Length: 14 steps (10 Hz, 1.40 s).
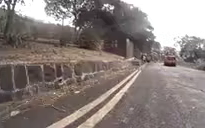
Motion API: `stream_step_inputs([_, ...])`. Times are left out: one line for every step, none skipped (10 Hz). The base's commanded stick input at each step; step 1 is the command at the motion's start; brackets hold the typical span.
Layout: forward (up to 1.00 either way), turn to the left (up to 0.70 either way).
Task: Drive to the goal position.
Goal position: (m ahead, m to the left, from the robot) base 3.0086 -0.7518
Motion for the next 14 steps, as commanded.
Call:
stream_step_inputs([0.37,0.0])
stream_step_inputs([0.65,0.0])
stream_step_inputs([0.7,-0.09])
stream_step_inputs([0.7,-0.21])
stream_step_inputs([0.65,-0.25])
stream_step_inputs([0.54,-0.21])
stream_step_inputs([0.42,-0.16])
stream_step_inputs([0.31,-0.12])
stream_step_inputs([0.19,-0.07])
stream_step_inputs([0.08,-0.03])
stream_step_inputs([0.0,0.0])
stream_step_inputs([0.0,0.0])
stream_step_inputs([0.0,0.0])
stream_step_inputs([0.0,0.0])
